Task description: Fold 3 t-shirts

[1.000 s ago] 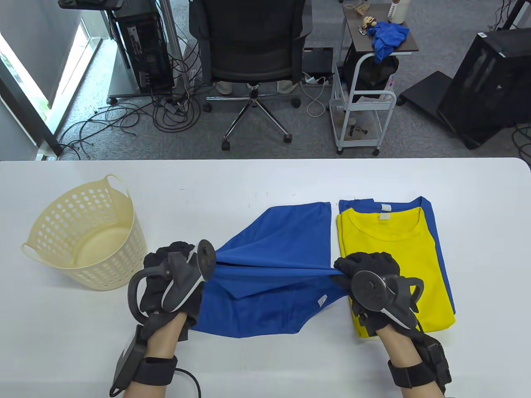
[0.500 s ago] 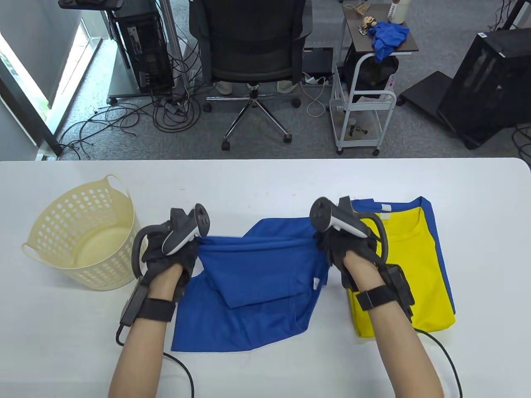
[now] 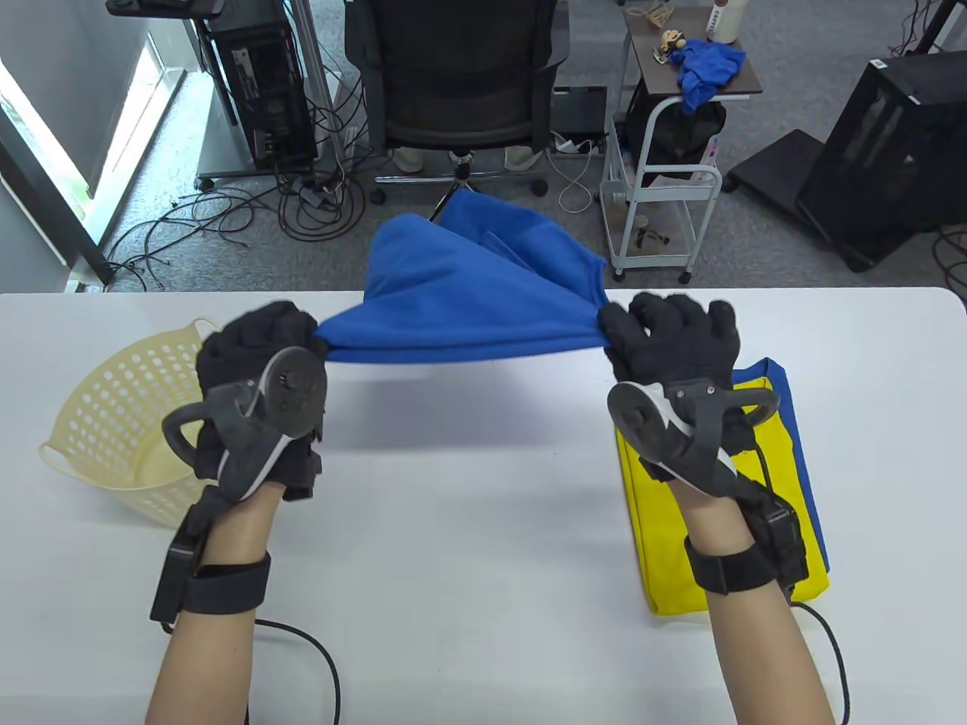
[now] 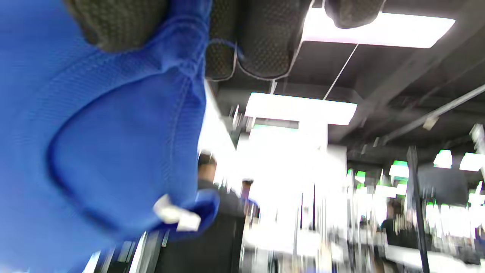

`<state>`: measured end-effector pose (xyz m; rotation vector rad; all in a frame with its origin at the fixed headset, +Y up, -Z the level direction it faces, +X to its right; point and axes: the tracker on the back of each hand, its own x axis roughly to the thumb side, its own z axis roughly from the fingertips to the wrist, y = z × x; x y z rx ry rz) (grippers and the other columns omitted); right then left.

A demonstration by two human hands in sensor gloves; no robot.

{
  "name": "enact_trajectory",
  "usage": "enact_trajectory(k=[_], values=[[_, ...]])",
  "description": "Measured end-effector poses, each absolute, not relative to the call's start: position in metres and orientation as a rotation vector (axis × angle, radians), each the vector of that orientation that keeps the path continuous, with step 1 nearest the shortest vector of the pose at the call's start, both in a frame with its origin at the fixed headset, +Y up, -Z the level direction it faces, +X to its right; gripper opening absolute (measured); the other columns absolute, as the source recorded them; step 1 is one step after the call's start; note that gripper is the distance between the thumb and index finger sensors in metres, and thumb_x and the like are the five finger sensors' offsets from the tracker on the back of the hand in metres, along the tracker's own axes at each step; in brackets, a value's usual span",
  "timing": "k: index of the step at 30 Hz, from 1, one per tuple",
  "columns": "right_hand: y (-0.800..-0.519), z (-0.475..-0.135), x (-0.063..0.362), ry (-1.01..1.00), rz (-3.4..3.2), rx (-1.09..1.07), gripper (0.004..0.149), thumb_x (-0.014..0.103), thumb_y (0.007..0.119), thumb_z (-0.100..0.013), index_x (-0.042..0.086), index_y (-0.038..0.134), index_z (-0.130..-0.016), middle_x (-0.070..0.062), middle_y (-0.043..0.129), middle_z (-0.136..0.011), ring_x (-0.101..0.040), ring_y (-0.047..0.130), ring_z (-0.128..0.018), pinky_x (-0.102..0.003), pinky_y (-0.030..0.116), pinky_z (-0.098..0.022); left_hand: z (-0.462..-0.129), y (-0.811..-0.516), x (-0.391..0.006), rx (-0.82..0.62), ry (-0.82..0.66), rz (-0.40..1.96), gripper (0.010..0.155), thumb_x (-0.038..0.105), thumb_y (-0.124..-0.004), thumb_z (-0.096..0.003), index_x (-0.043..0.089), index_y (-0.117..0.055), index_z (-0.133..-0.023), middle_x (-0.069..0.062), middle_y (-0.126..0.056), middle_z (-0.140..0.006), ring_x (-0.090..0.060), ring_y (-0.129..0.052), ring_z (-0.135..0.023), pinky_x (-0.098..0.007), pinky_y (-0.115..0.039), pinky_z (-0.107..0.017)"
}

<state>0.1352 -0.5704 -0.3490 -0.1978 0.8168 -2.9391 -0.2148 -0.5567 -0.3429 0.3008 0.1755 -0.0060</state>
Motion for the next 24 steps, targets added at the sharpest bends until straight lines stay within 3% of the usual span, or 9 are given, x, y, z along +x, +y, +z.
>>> enact_trajectory(k=[3,5,7,9,12,15,17,24], values=[[-0.653,-0.358,0.136,0.296,-3.006,-0.215,0.04,0.036,0.08,-0.041,0.033,0.082,-0.081,0.0,0.088,-0.086,-0.033,0.086,-0.08,-0.067,0.056,-0.068,-0.349,-0.647,-0.206,0.0,0.165,-0.099,0.042,0.05,-0.067,-0.0444,0.038,-0.077,-0.083,0.012,-0.077,-0.095,-0.016,-0.081,-0.091,-0.051,-0.065,-0.075],[-0.691,-0.355,0.135,0.05,-3.013,-0.204,0.04,0.033,0.079,-0.042,0.03,0.082,-0.082,-0.002,0.087,-0.086,-0.034,0.085,-0.08,-0.068,0.054,-0.068,-0.343,-0.689,-0.208,-0.006,0.162,-0.114,0.041,0.051,-0.065,-0.0439,0.039,-0.079,-0.081,0.013,-0.079,-0.093,-0.014,-0.082,-0.089,-0.049,-0.066,-0.074],[-0.714,-0.348,0.135,-0.036,-2.985,-0.227,0.04,0.033,0.078,-0.042,0.03,0.082,-0.082,-0.001,0.088,-0.084,-0.034,0.087,-0.079,-0.067,0.056,-0.067,-0.339,-0.715,-0.214,-0.168,0.155,-0.092,0.041,0.051,-0.064,-0.0442,0.038,-0.08,-0.08,0.013,-0.08,-0.092,-0.015,-0.082,-0.088,-0.049,-0.066,-0.074],[-0.721,-0.341,0.134,-0.136,-2.999,-0.27,0.04,0.033,0.078,-0.042,0.029,0.081,-0.082,-0.002,0.087,-0.085,-0.035,0.086,-0.079,-0.067,0.055,-0.067,-0.33,-0.725,-0.218,-0.195,0.144,-0.05,0.041,0.05,-0.064,-0.0441,0.037,-0.081,-0.079,0.012,-0.081,-0.091,-0.017,-0.083,-0.088,-0.05,-0.066,-0.074],[-0.716,-0.331,0.134,-0.194,-3.011,-0.299,0.041,0.033,0.077,-0.042,0.028,0.081,-0.083,-0.003,0.087,-0.085,-0.035,0.086,-0.079,-0.066,0.056,-0.066,-0.316,-0.717,-0.221,-0.223,0.132,-0.061,0.041,0.05,-0.063,-0.0445,0.037,-0.081,-0.079,0.012,-0.081,-0.092,-0.017,-0.082,-0.089,-0.05,-0.066,-0.074],[-0.694,-0.316,0.132,-0.258,-2.996,-0.331,0.04,0.032,0.076,-0.043,0.028,0.08,-0.083,-0.003,0.086,-0.086,-0.035,0.085,-0.08,-0.066,0.056,-0.066,-0.296,-0.689,-0.222,-0.166,0.116,-0.064,0.041,0.05,-0.062,-0.0445,0.035,-0.082,-0.078,0.011,-0.082,-0.09,-0.017,-0.082,-0.089,-0.051,-0.065,-0.074],[-0.668,-0.301,0.131,-0.259,-2.99,-0.345,0.04,0.032,0.076,-0.043,0.028,0.08,-0.083,-0.002,0.086,-0.086,-0.035,0.084,-0.08,-0.066,0.055,-0.067,-0.28,-0.658,-0.224,-0.098,0.099,-0.051,0.041,0.049,-0.061,-0.045,0.034,-0.085,-0.075,0.009,-0.084,-0.088,-0.018,-0.083,-0.088,-0.052,-0.065,-0.074],[-0.562,-0.258,0.135,0.07,-3.06,-0.388,0.04,0.032,0.078,-0.044,0.027,0.082,-0.083,-0.003,0.087,-0.086,-0.035,0.085,-0.081,-0.067,0.055,-0.067,-0.238,-0.558,-0.229,0.139,0.1,-0.009,0.041,0.05,-0.061,-0.0458,0.033,-0.086,-0.074,0.008,-0.086,-0.087,-0.019,-0.084,-0.087,-0.053,-0.065,-0.074]])
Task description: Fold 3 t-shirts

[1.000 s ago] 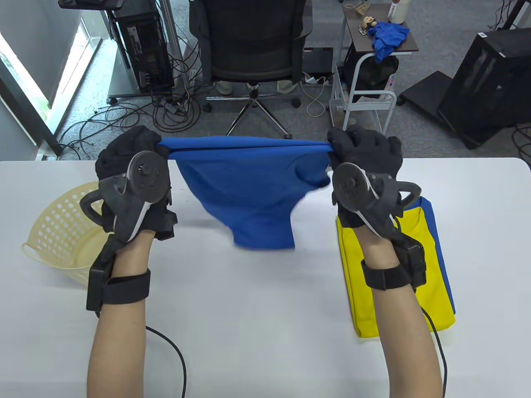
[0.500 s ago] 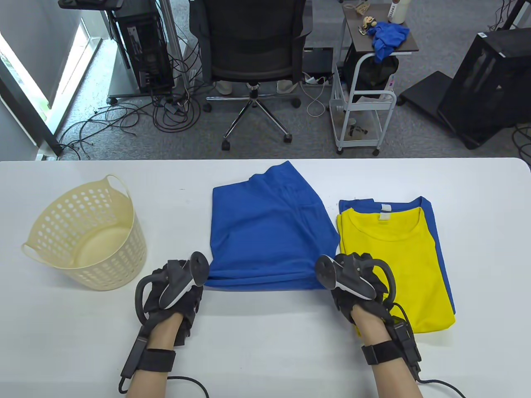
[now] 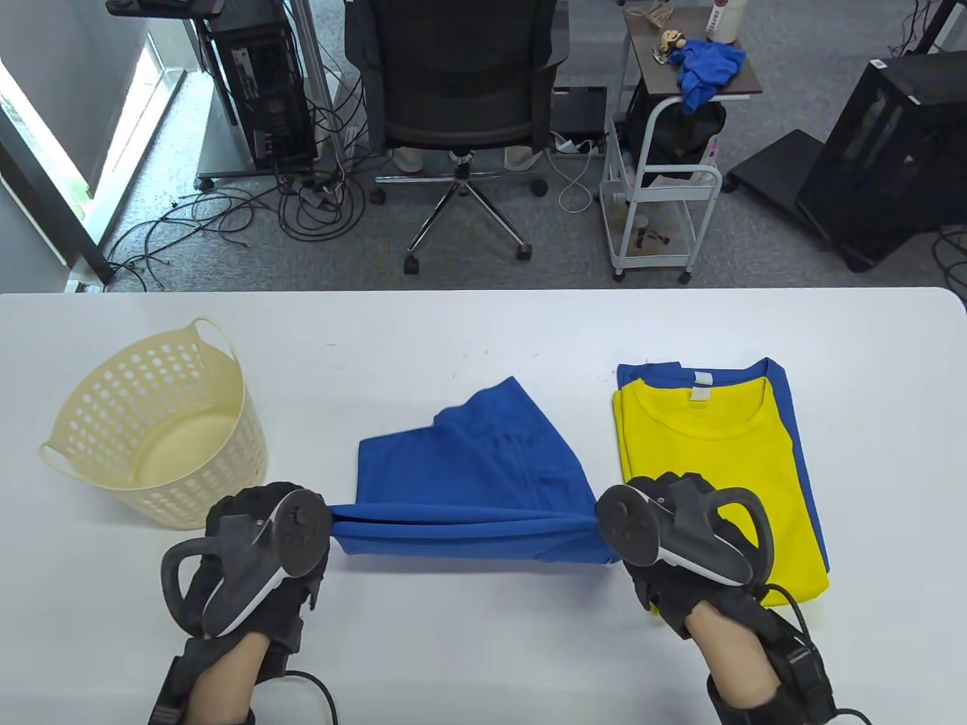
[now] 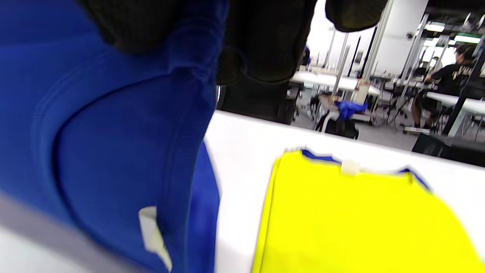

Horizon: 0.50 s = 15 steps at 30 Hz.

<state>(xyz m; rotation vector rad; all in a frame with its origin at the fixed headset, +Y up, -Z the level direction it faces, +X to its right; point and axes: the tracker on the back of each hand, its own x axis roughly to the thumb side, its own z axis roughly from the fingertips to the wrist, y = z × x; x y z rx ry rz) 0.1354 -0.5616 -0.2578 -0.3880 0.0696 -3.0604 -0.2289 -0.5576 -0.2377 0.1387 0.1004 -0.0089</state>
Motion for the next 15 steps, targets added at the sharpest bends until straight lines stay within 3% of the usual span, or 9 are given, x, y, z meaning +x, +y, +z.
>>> enact_trajectory(k=[3,6,12,15], values=[[-0.54,-0.26,0.131,0.132,-3.026,-0.36,0.04,0.033,0.078,-0.044,0.027,0.082,-0.084,-0.002,0.087,-0.086,-0.035,0.085,-0.081,-0.067,0.055,-0.068,-0.241,-0.539,-0.227,0.153,0.129,-0.028,0.042,0.049,-0.061,-0.0464,0.032,-0.087,-0.075,0.008,-0.086,-0.087,-0.02,-0.084,-0.087,-0.053,-0.065,-0.074],[-0.548,-0.28,0.125,0.074,-2.995,-0.324,0.04,0.033,0.079,-0.044,0.027,0.081,-0.084,-0.002,0.087,-0.087,-0.035,0.084,-0.081,-0.067,0.055,-0.068,-0.261,-0.549,-0.223,0.08,0.165,-0.074,0.041,0.05,-0.061,-0.0466,0.033,-0.086,-0.075,0.008,-0.086,-0.088,-0.019,-0.084,-0.087,-0.053,-0.065,-0.074],[-0.624,-0.347,0.112,-0.076,-2.965,-0.257,0.041,0.032,0.078,-0.044,0.028,0.081,-0.084,-0.003,0.086,-0.086,-0.035,0.084,-0.08,-0.066,0.055,-0.067,-0.329,-0.621,-0.223,-0.121,0.222,-0.138,0.041,0.051,-0.061,-0.0467,0.035,-0.084,-0.076,0.01,-0.084,-0.089,-0.018,-0.083,-0.088,-0.051,-0.065,-0.074],[-0.643,-0.37,0.107,-0.12,-2.969,-0.242,0.041,0.032,0.077,-0.044,0.028,0.08,-0.084,-0.002,0.085,-0.087,-0.035,0.083,-0.081,-0.066,0.054,-0.068,-0.353,-0.642,-0.226,-0.152,0.26,-0.148,0.041,0.051,-0.06,-0.0467,0.035,-0.084,-0.077,0.01,-0.084,-0.089,-0.018,-0.083,-0.088,-0.051,-0.065,-0.074]])
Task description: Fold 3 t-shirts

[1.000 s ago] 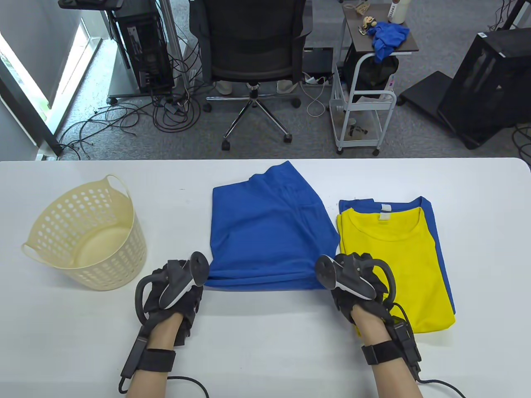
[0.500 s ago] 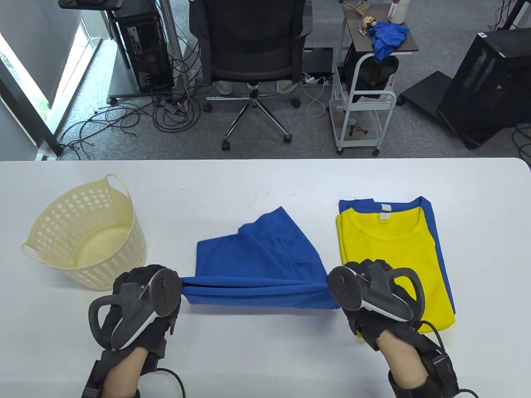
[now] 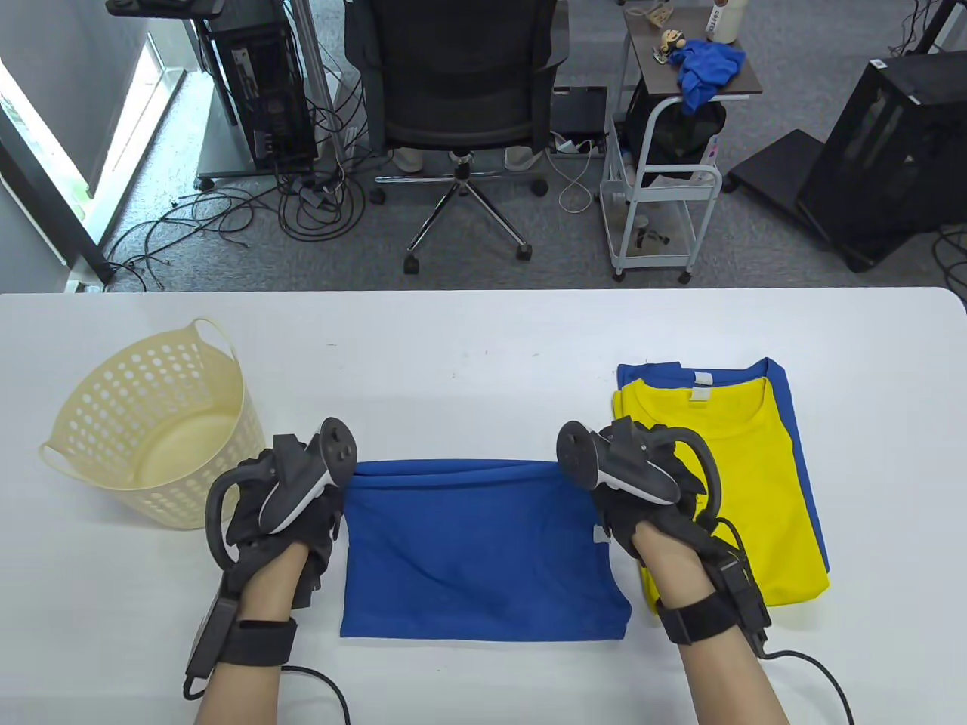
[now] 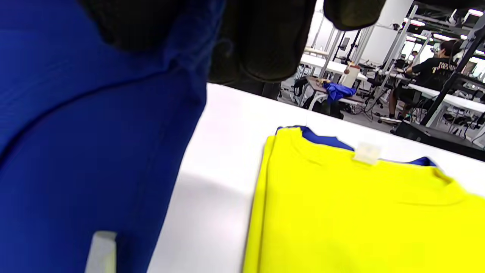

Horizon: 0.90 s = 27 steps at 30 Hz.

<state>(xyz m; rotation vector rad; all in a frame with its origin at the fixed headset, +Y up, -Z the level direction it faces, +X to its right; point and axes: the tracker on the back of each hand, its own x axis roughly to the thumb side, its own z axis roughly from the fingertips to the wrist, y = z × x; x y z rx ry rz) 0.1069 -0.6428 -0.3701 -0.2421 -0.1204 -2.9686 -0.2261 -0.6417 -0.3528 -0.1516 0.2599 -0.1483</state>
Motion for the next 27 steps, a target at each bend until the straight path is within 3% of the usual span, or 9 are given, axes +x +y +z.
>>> enact_trajectory(k=[2,5,7,9,13,17,19,24,27], values=[[-0.648,-0.384,0.103,-0.059,-2.996,-0.192,0.041,0.032,0.077,-0.044,0.029,0.079,-0.085,-0.002,0.084,-0.088,-0.035,0.082,-0.083,-0.065,0.052,-0.069,-0.364,-0.649,-0.229,-0.152,0.293,-0.143,0.041,0.051,-0.06,-0.0467,0.035,-0.083,-0.077,0.01,-0.083,-0.089,-0.018,-0.083,-0.088,-0.05,-0.066,-0.074],[-0.655,-0.395,0.101,0.268,-3.049,-0.073,0.046,0.038,0.073,-0.045,0.031,0.071,-0.091,-0.001,0.076,-0.096,-0.034,0.076,-0.088,-0.066,0.049,-0.072,-0.368,-0.655,-0.229,0.031,0.356,-0.147,0.044,0.052,-0.06,-0.0467,0.036,-0.078,-0.084,0.01,-0.078,-0.095,-0.017,-0.081,-0.09,-0.048,-0.067,-0.073],[-0.661,-0.396,0.102,0.284,-3.113,-0.1,0.047,0.04,0.074,-0.045,0.031,0.071,-0.091,-0.001,0.078,-0.095,-0.034,0.078,-0.088,-0.066,0.049,-0.072,-0.364,-0.662,-0.221,0.082,0.262,-0.115,0.052,0.053,-0.06,-0.046,0.035,-0.069,-0.094,0.008,-0.068,-0.103,-0.019,-0.076,-0.095,-0.05,-0.064,-0.076],[-0.671,-0.396,0.102,0.132,-3.127,-0.163,0.046,0.041,0.075,-0.045,0.029,0.074,-0.089,-0.002,0.081,-0.092,-0.035,0.081,-0.084,-0.066,0.052,-0.07,-0.36,-0.676,-0.203,-0.006,0.063,-0.066,0.056,0.055,-0.063,-0.045,0.038,-0.061,-0.099,0.009,-0.061,-0.108,-0.02,-0.071,-0.1,-0.052,-0.061,-0.077],[-0.683,-0.382,0.105,0.104,-3.1,-0.237,0.047,0.043,0.075,-0.043,0.029,0.075,-0.089,-0.003,0.083,-0.09,-0.035,0.084,-0.081,-0.065,0.057,-0.067,-0.354,-0.713,-0.157,-0.249,-0.139,-0.12,0.06,0.056,-0.064,-0.0439,0.046,-0.051,-0.102,0.011,-0.051,-0.114,-0.018,-0.059,-0.109,-0.052,-0.058,-0.08],[-0.689,-0.349,0.106,0.006,-3.166,-0.444,0.049,0.044,0.074,-0.044,0.028,0.075,-0.09,-0.003,0.084,-0.091,-0.035,0.086,-0.08,-0.064,0.06,-0.065,-0.353,-0.744,-0.134,-0.445,-0.091,-0.309,0.062,0.059,-0.059,-0.0438,0.053,-0.039,-0.102,0.011,-0.041,-0.118,-0.024,-0.049,-0.113,-0.054,-0.053,-0.082],[-0.689,-0.329,0.106,0.058,-3.164,-0.489,0.049,0.045,0.074,-0.044,0.028,0.075,-0.09,-0.003,0.084,-0.09,-0.035,0.086,-0.08,-0.065,0.06,-0.065,-0.352,-0.75,-0.132,-0.45,-0.055,-0.299,0.065,0.059,-0.055,-0.044,0.054,-0.026,-0.102,0.01,-0.036,-0.117,-0.023,-0.05,-0.111,-0.051,-0.058,-0.08],[-0.698,-0.295,0.104,0.108,-3.111,-0.558,0.05,0.046,0.074,-0.043,0.028,0.075,-0.09,-0.003,0.084,-0.09,-0.035,0.087,-0.08,-0.064,0.061,-0.065,-0.339,-0.743,-0.12,-0.435,-0.021,-0.359,0.065,0.063,-0.055,-0.0425,0.05,-0.036,-0.103,0.006,-0.055,-0.11,-0.022,-0.07,-0.098,-0.044,-0.067,-0.074],[-0.715,-0.29,0.101,0.13,-3.114,-0.62,0.049,0.046,0.075,-0.043,0.028,0.077,-0.088,-0.003,0.087,-0.088,-0.035,0.088,-0.078,-0.064,0.062,-0.064,-0.33,-0.741,-0.107,-0.382,-0.078,-0.361,0.064,0.064,-0.054,-0.0418,0.045,-0.046,-0.103,0.003,-0.071,-0.097,-0.014,-0.085,-0.078,-0.04,-0.074,-0.066]])
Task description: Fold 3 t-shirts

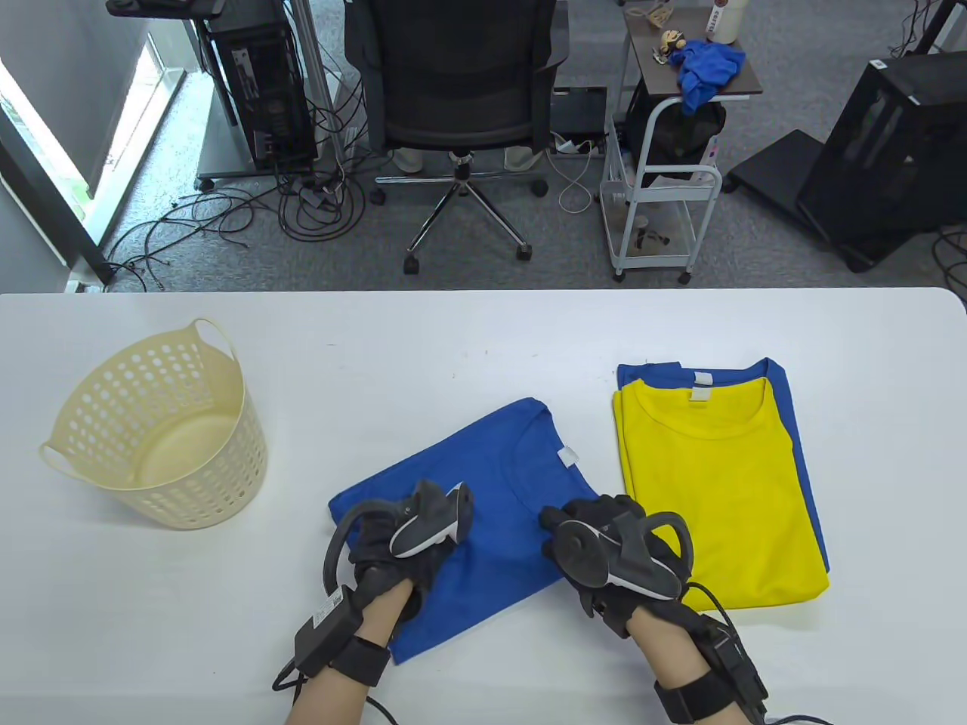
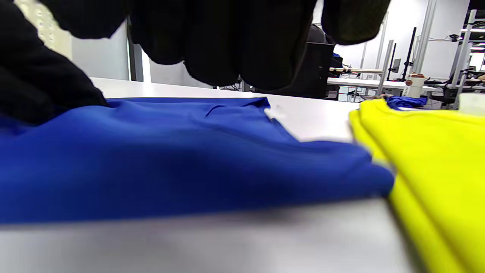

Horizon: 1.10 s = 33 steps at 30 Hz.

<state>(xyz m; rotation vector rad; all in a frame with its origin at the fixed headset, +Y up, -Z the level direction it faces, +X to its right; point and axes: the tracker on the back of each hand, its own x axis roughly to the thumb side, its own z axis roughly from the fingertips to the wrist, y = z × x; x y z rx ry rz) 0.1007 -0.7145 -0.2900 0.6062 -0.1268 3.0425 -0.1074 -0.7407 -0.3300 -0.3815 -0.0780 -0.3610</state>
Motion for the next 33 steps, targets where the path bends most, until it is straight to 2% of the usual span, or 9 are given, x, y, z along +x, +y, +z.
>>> enact_trajectory(k=[7,10,14,19,22,25,27,29,33], values=[[-0.746,-0.292,0.084,0.062,3.127,0.662,0.064,0.054,0.072,-0.041,0.03,0.061,-0.099,-0.01,0.073,-0.1,-0.04,0.078,-0.087,-0.066,0.058,-0.066,-0.315,-0.731,-0.089,-0.38,-0.272,-0.098,0.057,0.063,-0.054,-0.0416,0.041,-0.07,-0.091,0.01,-0.095,-0.066,-0.005,-0.1,-0.048,-0.033,-0.086,-0.047],[-0.759,-0.291,0.076,0.315,3.192,0.728,0.072,0.052,0.075,-0.041,0.029,0.046,-0.103,-0.016,0.051,-0.107,-0.047,0.058,-0.093,-0.066,0.049,-0.068,-0.318,-0.722,-0.106,-0.288,-0.175,0.015,0.054,0.061,-0.059,-0.0425,0.042,-0.074,-0.091,0.01,-0.095,-0.074,-0.009,-0.099,-0.057,-0.037,-0.084,-0.051],[-0.754,-0.291,0.072,0.402,3.148,0.773,0.066,0.04,0.08,-0.041,0.032,0.051,-0.1,-0.015,0.049,-0.109,-0.048,0.056,-0.096,-0.068,0.048,-0.069,-0.324,-0.72,-0.141,-0.189,-0.003,-0.137,0.056,0.062,-0.059,-0.0428,0.044,-0.067,-0.095,0.011,-0.087,-0.086,-0.011,-0.095,-0.069,-0.038,-0.081,-0.056],[-0.748,-0.29,0.074,0.488,3.115,0.837,0.066,0.042,0.083,-0.039,0.037,0.053,-0.097,-0.009,0.048,-0.11,-0.044,0.054,-0.099,-0.067,0.049,-0.069,-0.335,-0.739,-0.172,-0.32,0.136,-0.143,0.068,0.065,-0.058,-0.0415,0.032,-0.068,-0.099,0.001,-0.06,-0.111,-0.023,-0.078,-0.095,-0.045,-0.073,-0.068],[-0.726,-0.296,0.091,0.043,3.016,0.585,0.057,0.045,0.078,-0.041,0.03,0.066,-0.095,-0.013,0.06,-0.105,-0.044,0.063,-0.093,-0.066,0.051,-0.068,-0.342,-0.745,-0.173,-0.363,0.148,-0.093,0.07,0.067,-0.057,-0.0408,0.029,-0.068,-0.099,0.0,-0.056,-0.113,-0.025,-0.072,-0.1,-0.047,-0.069,-0.072],[-0.712,-0.312,0.112,-0.141,3.026,0.275,0.054,0.045,0.077,-0.043,0.02,0.075,-0.09,-0.014,0.069,-0.098,-0.045,0.07,-0.087,-0.067,0.054,-0.065,-0.35,-0.746,-0.165,-0.38,0.129,-0.059,0.07,0.066,-0.057,-0.0409,0.028,-0.069,-0.098,0.0,-0.058,-0.112,-0.026,-0.071,-0.1,-0.048,-0.068,-0.072],[-0.715,-0.328,0.121,0.052,3.143,0.085,0.057,0.047,0.075,-0.044,0.016,0.075,-0.091,-0.016,0.068,-0.099,-0.047,0.068,-0.087,-0.068,0.052,-0.066,-0.356,-0.749,-0.154,-0.37,0.09,-0.067,0.07,0.066,-0.058,-0.0405,0.027,-0.069,-0.098,0.0,-0.058,-0.112,-0.027,-0.067,-0.102,-0.05,-0.066,-0.073],[-0.725,-0.345,0.121,0.417,3.252,-0.084,0.063,0.05,0.069,-0.045,0.016,0.064,-0.098,-0.015,0.057,-0.104,-0.046,0.06,-0.092,-0.067,0.046,-0.069,-0.364,-0.747,-0.144,-0.354,0.107,-0.166,0.069,0.067,-0.057,-0.0397,0.028,-0.072,-0.095,0.0,-0.061,-0.11,-0.025,-0.072,-0.1,-0.049,-0.068,-0.073],[-0.752,-0.373,0.113,0.424,3.292,-0.268,0.069,0.054,0.069,-0.042,0.015,0.064,-0.099,-0.016,0.057,-0.104,-0.047,0.059,-0.092,-0.068,0.046,-0.069,-0.382,-0.752,-0.139,-0.357,0.174,-0.166,0.076,0.068,-0.059,-0.0383,0.025,-0.065,-0.1,-0.003,-0.058,-0.111,-0.026,-0.069,-0.101,-0.049,-0.067,-0.073]])
